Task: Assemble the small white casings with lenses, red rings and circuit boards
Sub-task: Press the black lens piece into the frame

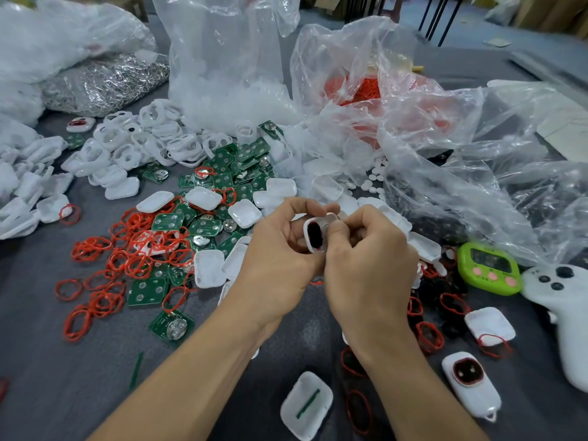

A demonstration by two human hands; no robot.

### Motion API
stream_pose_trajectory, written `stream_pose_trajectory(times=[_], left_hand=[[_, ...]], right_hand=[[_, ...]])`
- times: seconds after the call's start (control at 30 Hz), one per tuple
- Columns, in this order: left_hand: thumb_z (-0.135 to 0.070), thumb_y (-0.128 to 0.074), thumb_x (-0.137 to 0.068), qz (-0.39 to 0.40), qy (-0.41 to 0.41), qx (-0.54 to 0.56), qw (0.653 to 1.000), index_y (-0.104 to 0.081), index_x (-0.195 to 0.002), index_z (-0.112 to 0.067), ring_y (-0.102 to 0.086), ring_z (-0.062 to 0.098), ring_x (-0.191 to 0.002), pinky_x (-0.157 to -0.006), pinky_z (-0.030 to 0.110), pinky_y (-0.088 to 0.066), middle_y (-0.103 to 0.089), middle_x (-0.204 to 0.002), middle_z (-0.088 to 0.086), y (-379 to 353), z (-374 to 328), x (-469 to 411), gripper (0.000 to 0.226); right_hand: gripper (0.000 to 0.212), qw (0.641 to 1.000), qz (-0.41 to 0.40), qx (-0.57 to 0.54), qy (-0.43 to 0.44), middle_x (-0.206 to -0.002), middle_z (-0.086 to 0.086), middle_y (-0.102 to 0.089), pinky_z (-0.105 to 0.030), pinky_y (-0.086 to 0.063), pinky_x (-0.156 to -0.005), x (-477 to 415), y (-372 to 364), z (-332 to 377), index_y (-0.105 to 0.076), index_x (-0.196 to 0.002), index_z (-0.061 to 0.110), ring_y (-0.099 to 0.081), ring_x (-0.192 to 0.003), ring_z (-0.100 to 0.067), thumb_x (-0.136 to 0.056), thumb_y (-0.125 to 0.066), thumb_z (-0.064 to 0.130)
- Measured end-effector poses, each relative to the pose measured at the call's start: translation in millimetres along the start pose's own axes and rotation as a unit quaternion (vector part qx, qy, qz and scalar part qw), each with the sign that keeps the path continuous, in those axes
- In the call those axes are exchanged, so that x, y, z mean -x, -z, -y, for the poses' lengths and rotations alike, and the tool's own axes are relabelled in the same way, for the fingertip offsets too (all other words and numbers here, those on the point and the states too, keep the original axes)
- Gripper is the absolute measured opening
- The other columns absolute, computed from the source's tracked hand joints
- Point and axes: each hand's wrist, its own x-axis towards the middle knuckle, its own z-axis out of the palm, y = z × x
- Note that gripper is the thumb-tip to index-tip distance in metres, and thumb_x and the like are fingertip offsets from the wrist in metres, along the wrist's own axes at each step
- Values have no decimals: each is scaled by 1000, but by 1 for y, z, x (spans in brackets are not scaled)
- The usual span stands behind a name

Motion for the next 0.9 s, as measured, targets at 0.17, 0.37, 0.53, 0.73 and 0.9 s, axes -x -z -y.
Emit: stream_pose_trajectory(times=[0.17, 0.37, 0.53, 0.73, 0.9], left_hand=[[21, -69, -83, 2, -1, 2, 1000, -59, -102, -10, -73, 11, -74, -53, 21, -54, -77, -115, 0, -1, 0, 1, 37], [24, -67, -65, 13, -17, 51, 998, -58, -98, -12, -71, 8, -65, -47, 14, -47, -77, -115, 5, 2, -2, 0, 50], [25, -59, -63, 37, -38, 81, 995, -60, -98, -15, -75, 15, -83, -53, 17, -53, -76, -117, 5, 5, -4, -2, 52], [14, -68, -69, 42, -61, -2, 997, -60, -100, -14, -74, 16, -86, -65, 24, -58, -77, -114, 4, 10, -9, -3, 43], [-2, -65, -73, -24, -32, -102, 994, -69, -110, -18, -60, 14, -55, -68, 43, -58, -66, -59, -3, 9, -13, 0, 40]], right_hand=[[28, 999, -6, 28, 25, -57, 8, -58, -34, -39, -60, 1, 2, 1, -53, -70, 24, -56, -62, -22, -93, -66, 33], [45, 999, -8, -34, -12, -48, 9, -52, -30, -38, -54, -10, 9, -5, -51, -59, 19, -51, -50, -11, -78, -76, 52], [31, 973, 118, -189, -54, -59, -1, -66, -38, -50, -56, -18, 11, -9, -62, -73, 24, -59, -53, -19, -81, -72, 51], [30, 967, 137, -213, -19, -55, -1, -65, -34, -47, -52, -19, 9, -9, -69, -70, 21, -56, -48, -16, -86, -69, 46], [28, 963, 121, -239, -18, -60, -10, -67, -45, -53, -56, -20, 9, -12, -66, -70, 14, -62, -59, -37, -88, -74, 34]])
